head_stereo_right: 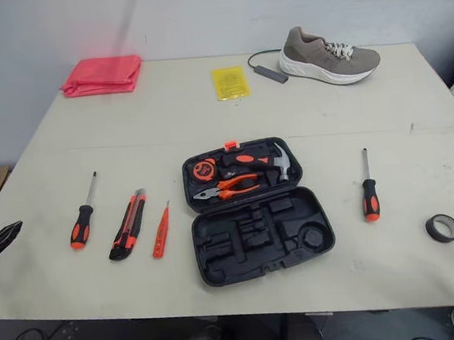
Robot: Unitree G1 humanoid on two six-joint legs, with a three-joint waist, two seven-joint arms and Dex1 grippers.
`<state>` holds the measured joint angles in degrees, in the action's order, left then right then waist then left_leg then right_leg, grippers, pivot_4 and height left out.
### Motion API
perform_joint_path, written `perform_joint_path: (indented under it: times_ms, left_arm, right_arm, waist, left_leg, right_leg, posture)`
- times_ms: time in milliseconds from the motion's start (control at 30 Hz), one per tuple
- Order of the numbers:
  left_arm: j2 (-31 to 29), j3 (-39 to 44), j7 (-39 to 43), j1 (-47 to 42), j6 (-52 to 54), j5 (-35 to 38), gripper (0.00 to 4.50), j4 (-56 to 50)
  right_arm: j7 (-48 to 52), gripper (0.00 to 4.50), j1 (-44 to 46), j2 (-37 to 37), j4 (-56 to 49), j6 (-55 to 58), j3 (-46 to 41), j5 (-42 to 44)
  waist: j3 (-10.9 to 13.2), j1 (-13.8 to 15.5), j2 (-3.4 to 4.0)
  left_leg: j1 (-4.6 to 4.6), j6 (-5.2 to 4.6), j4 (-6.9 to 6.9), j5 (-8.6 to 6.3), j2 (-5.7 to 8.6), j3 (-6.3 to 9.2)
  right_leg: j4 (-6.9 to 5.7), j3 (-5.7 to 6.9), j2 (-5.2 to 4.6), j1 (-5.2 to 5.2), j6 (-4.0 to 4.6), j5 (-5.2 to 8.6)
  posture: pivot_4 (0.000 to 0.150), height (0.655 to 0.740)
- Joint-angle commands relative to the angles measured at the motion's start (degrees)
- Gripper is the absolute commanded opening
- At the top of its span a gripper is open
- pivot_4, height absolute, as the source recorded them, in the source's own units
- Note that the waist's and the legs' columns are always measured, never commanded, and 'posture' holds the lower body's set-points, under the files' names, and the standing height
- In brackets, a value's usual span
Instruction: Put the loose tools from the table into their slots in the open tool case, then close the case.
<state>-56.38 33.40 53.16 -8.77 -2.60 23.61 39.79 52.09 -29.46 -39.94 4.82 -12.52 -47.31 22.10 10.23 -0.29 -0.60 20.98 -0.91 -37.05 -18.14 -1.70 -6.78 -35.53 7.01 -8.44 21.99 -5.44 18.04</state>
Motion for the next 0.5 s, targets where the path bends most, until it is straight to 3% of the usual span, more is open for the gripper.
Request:
perform_joint_path:
  times_ms: [33, 200, 300, 467, 500]
  left_arm:
    - [0.5, 2.0, -0.5, 1.1, 1.9, 2.0, 4.50, -5.4]
    - [4.3, -1.1, 0.6, 5.9, 9.5, 5.8, 4.50, -25.1]
    - [7.0, -7.0, -1.8, 6.7, 16.7, 7.7, 4.50, -40.9]
    - [6.9, -16.9, -3.8, 2.8, 24.9, 4.8, 4.50, -50.5]
    - [7.2, -19.1, -4.8, 2.3, 26.0, 3.5, 4.50, -52.0]
  right_arm:
    - [-0.2, 4.46, 0.8, -1.1, -2.1, 1.2, -0.3, 1.8]
    - [2.4, 4.46, 3.2, -4.0, -11.9, 9.5, 3.1, 6.7]
    - [2.4, 4.46, 7.7, -9.0, -16.9, 17.7, 8.6, 7.9]
    - [1.5, 4.46, 21.0, -16.2, -16.3, 27.9, 20.8, 5.0]
    - [1.7, 4.23, 24.0, -17.1, -15.4, 29.2, 23.6, 4.0]
  waist:
    - [0.0, 0.0, 0.00]
    - [0.0, 0.0, 0.06]
    - [0.0, 0.1, 0.06]
    - [0.0, 0.3, 0.06]
    - [0.0, 0.2, 0.06]
  left_leg:
    - [0.00, 0.00, 0.00, 0.00, 0.00, -0.01]
    - [0.00, -0.01, -0.03, 0.00, 0.01, -0.02]
    - [0.01, -0.01, -0.06, 0.01, -0.01, -0.02]
    - [0.09, 0.03, -0.11, 0.32, -0.01, -0.03]
    - [0.12, -0.01, -0.10, 0.37, 0.00, -0.05]
  right_leg:
    - [-0.01, -0.01, 0.00, 0.00, 0.00, 0.00]
    - [-0.03, -0.10, -0.02, 0.00, 0.00, 0.00]
    - [-0.04, -0.15, -0.02, 0.00, 0.00, 0.00]
    - [-0.05, -0.10, 0.08, 0.05, 0.00, -0.01]
    - [-0.05, -0.10, 0.09, 0.08, 0.00, -0.01]
  posture:
    - [0.150, 0.7400]
    - [0.150, 0.7400]
    - [0.150, 0.7400]
    - [0.150, 0.7400]
    - [0.150, 0.7400]
